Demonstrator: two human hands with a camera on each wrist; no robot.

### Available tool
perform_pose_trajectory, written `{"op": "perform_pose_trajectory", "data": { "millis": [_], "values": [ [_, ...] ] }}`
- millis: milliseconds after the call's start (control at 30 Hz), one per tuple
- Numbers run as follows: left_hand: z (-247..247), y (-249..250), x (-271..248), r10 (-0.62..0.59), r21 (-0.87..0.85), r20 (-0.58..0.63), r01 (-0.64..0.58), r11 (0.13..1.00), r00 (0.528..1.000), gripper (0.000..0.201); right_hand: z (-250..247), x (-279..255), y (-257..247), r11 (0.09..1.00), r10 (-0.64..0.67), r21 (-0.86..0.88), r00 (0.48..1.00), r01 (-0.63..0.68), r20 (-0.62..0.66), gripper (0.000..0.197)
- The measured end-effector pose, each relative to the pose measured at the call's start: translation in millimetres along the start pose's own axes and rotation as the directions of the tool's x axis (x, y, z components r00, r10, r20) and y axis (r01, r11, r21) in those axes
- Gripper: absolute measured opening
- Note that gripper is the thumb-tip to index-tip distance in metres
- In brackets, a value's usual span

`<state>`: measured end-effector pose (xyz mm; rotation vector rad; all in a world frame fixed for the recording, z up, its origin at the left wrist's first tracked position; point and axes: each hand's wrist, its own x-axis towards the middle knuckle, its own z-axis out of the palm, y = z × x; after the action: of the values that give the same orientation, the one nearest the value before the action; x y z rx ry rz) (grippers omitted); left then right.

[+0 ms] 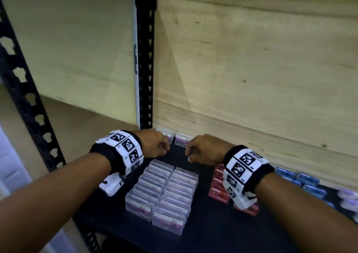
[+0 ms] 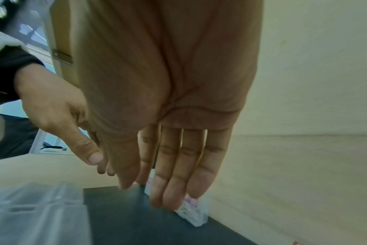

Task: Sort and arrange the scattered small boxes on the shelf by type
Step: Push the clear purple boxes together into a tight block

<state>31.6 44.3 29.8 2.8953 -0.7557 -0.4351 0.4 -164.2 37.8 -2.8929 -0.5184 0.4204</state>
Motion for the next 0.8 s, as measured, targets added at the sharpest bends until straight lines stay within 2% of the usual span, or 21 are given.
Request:
{"op": "perform_pose_trajectory", "data": {
  "millis": [133, 267, 400, 533, 633, 800],
  "values": [
    [-3.4, -14.6, 27.6, -0.023, 0.046, -0.104, 0.027, 0.999, 0.994, 0.030, -9.4, 29.5, 18.8, 0.997, 0.038, -0.069, 0.992, -0.046, -0.122, 0.026],
    [-3.4, -29.0, 55.8, -0.034, 0.082, -0.160, 0.047, 0.995, 0.987, 0.034, -13.0, 59.8, 30.4, 0.987, 0.052, -0.140, 0.989, -0.072, -0.141, 0.038],
    [-4.3, -35.6, 78.0, -0.030, 0.081, -0.137, 0.041, 0.996, 0.990, 0.037, -8.7, 84.2, 36.5, 0.981, 0.072, -0.176, 0.993, -0.088, -0.097, 0.042],
    [-2.5, -37.4, 91.2, -0.028, 0.092, -0.143, 0.041, 0.995, 0.989, 0.037, -3.6, 99.7, 41.1, 0.985, 0.069, -0.154, 0.993, -0.084, -0.096, 0.034],
    [-3.5, -39.2, 93.3, -0.035, 0.097, -0.137, 0.049, 0.994, 0.990, 0.035, -4.3, 101.8, 42.2, 0.992, 0.071, -0.099, 0.992, -0.081, -0.102, 0.027],
    [-11.0, -31.3, 85.3, -0.031, 0.126, -0.082, 0.041, 0.991, 0.996, 0.037, -8.4, 93.5, 36.3, 0.995, 0.049, -0.080, 0.998, -0.052, -0.040, 0.026]
  ]
}}
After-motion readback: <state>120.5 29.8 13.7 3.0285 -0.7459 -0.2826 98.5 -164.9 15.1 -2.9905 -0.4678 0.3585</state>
